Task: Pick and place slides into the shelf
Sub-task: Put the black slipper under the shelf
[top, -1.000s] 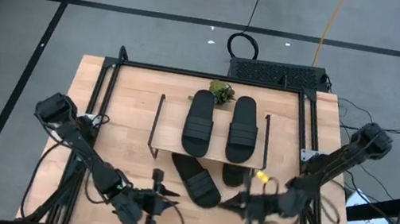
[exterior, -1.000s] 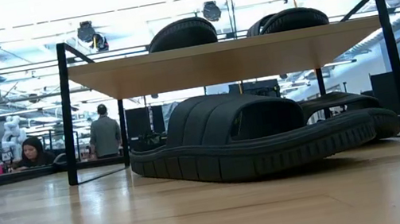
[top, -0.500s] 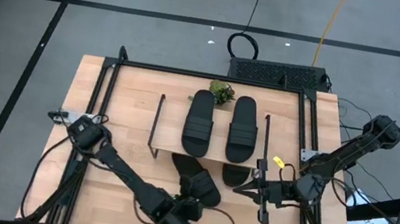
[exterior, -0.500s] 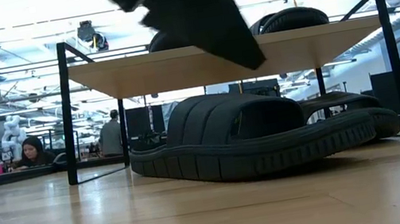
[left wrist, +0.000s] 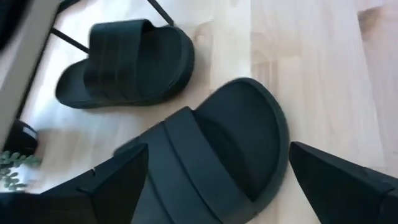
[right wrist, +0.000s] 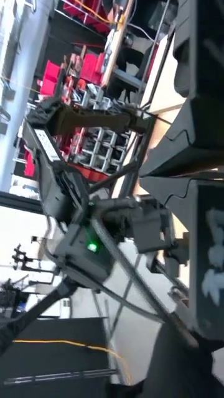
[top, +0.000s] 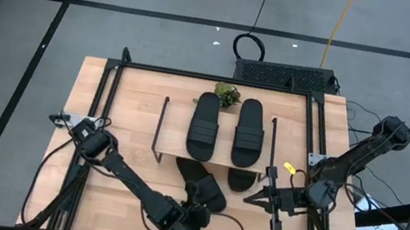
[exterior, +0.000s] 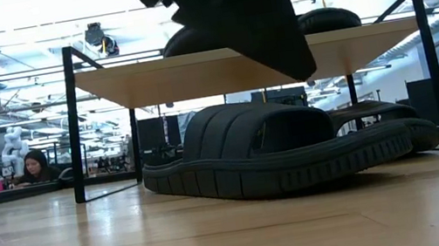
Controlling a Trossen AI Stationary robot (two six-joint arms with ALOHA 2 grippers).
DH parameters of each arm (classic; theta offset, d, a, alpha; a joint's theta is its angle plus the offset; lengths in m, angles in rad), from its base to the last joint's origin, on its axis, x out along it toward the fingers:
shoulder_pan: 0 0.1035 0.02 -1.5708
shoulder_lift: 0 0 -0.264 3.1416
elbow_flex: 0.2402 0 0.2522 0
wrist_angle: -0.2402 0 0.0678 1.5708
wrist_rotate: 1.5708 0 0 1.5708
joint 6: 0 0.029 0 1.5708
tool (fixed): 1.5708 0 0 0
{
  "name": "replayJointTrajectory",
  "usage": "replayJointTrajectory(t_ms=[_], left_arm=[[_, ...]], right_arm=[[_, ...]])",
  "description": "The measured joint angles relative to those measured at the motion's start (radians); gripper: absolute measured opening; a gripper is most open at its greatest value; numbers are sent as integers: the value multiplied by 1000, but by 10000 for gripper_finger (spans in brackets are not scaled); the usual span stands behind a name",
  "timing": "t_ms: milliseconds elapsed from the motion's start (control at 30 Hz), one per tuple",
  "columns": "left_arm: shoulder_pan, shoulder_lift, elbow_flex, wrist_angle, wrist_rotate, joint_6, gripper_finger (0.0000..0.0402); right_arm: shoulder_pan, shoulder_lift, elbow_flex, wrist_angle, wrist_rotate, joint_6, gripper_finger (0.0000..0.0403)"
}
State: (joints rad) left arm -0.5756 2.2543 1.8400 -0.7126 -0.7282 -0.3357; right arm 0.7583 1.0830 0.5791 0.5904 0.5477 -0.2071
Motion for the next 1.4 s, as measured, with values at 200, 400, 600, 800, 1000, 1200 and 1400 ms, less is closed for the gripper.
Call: replayJointTrajectory(t_ms=[200, 400, 600, 800, 1000, 1200, 1400], left_arm=[[33, 6, 0, -17, -9, 0, 383], [58, 35, -1, -36, 12, 11, 363], [72, 55, 0, -72, 9, 10, 361], [76, 63, 1, -103, 37, 3, 341], [80, 63, 1, -133, 31, -7, 214], [79, 63, 1, -183, 35, -25, 29], [35, 64, 0, -233, -31, 10, 16]], right_arm=[[4, 2, -2, 49, 0, -44, 1], [4, 3, -2, 42, -2, -51, 2], [4, 3, -2, 30, -1, -44, 2], [4, 3, -2, 26, -1, -41, 2], [4, 3, -2, 26, -1, -37, 2], [4, 3, -2, 26, -2, -37, 2], [4, 3, -2, 26, -2, -37, 2]])
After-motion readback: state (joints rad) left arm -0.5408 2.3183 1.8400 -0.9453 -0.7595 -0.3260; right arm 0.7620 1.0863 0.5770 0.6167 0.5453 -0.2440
